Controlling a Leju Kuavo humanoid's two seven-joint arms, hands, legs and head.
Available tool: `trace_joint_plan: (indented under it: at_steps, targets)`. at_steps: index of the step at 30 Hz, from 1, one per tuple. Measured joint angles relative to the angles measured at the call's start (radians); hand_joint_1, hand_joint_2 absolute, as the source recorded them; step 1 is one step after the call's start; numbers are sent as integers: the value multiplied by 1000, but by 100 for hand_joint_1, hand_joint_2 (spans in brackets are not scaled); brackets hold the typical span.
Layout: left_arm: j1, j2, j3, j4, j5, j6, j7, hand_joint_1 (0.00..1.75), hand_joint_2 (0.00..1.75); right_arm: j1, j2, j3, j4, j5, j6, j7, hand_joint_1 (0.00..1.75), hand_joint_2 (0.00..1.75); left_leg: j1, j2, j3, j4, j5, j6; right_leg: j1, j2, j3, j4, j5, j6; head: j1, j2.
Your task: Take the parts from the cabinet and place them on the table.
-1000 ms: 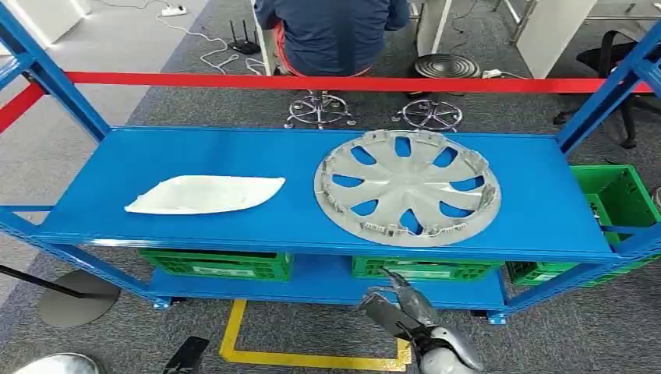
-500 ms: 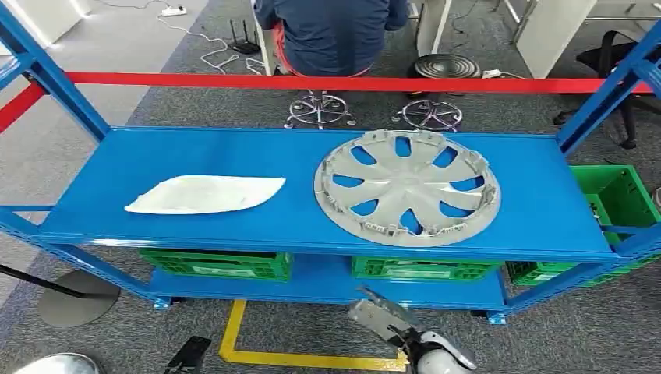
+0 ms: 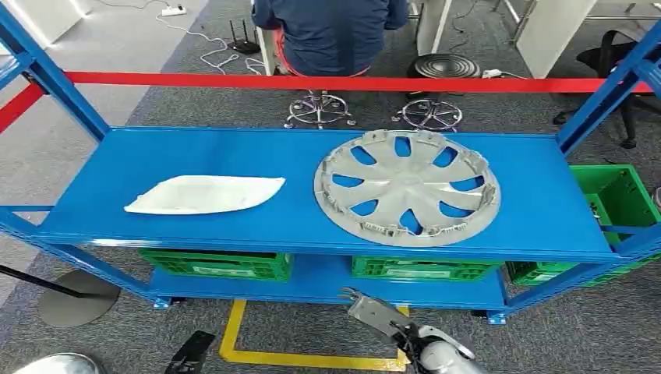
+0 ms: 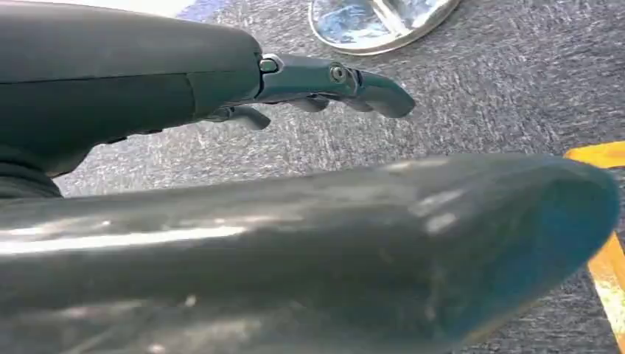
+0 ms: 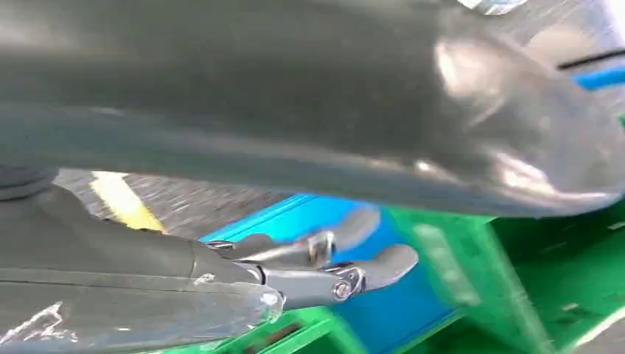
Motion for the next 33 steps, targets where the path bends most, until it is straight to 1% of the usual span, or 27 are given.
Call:
trace_joint_plan:
  at_steps: [2, 5, 7, 8, 13, 20, 23, 24, 27, 29, 30, 31, 33]
  targets:
    - [-4, -1, 0, 0, -6, -4, 1, 0, 0, -8, -2, 12, -3, -32, 52, -47, 0, 0, 0, 0, 0, 0, 0, 0, 0, 0, 0, 0, 0, 0, 0, 0]
    - [-9, -3, 0, 0, -10, -6, 1, 0, 0, -9, -6, 31, -33, -54, 53, -91, 0, 0, 0, 0, 0, 0, 0, 0, 0, 0, 0, 0, 0, 0, 0, 0]
    - [-10, -4, -1, 0, -13, -9, 1, 0, 0, -11, -10, 43, -55, -61, 51, -104, 0, 0, 0, 0, 0, 0, 0, 0, 0, 0, 0, 0, 0, 0, 0, 0]
    - [-10, -5, 0, 0, -15, -10, 1, 0, 0, -12, -11, 48, -62, -66, 54, -101, 0, 0, 0, 0, 0, 0, 0, 0, 0, 0, 0, 0, 0, 0, 0, 0]
    - [-13, -6, -3, 0, -29, -10, 16, 0, 0, -25, -26, 66, -68, -134, 112, -30, 0, 0, 0, 0, 0, 0, 0, 0, 0, 0, 0, 0, 0, 0, 0, 0]
    - [-14, -6, -6, 0, -31, -10, 18, 0, 0, -37, -36, 69, -68, -158, 129, -19, 0, 0, 0, 0, 0, 0, 0, 0, 0, 0, 0, 0, 0, 0, 0, 0]
    - [-15, -7, -6, 0, -34, -10, 18, 0, 0, -38, -39, 69, -67, -195, 161, -24, 0, 0, 0, 0, 0, 0, 0, 0, 0, 0, 0, 0, 0, 0, 0, 0]
    - [-16, -8, -6, 0, -34, -10, 18, 0, 0, -37, -40, 69, -67, -198, 161, -33, 0, 0, 0, 0, 0, 0, 0, 0, 0, 0, 0, 0, 0, 0, 0, 0]
    - [-17, -11, -6, 0, -34, -10, 18, 0, 0, -33, -46, 74, -82, -197, 112, -84, 0, 0, 0, 0, 0, 0, 0, 0, 0, 0, 0, 0, 0, 0, 0, 0]
    - [-18, -12, -6, 0, -37, -10, 15, 0, 0, -31, -50, 79, -101, -199, 93, -112, 0, 0, 0, 0, 0, 0, 0, 0, 0, 0, 0, 0, 0, 0, 0, 0]
    - [-19, -13, -6, 0, -40, -10, 13, 0, 0, -27, -52, 81, -112, -205, 98, -123, 0, 0, 0, 0, 0, 0, 0, 0, 0, 0, 0, 0, 0, 0, 0, 0]
    - [-19, -13, -6, 0, -42, -10, 11, 0, 0, -26, -55, 84, -123, -216, 119, -126, 0, 0, 0, 0, 0, 0, 0, 0, 0, 0, 0, 0, 0, 0, 0, 0]
    - [-21, -13, -6, 0, -53, -16, 11, 0, 0, -21, -69, 93, -141, -234, 184, -148, 0, 0, 0, 0, 0, 0, 0, 0, 0, 0, 0, 0, 0, 0, 0, 0]
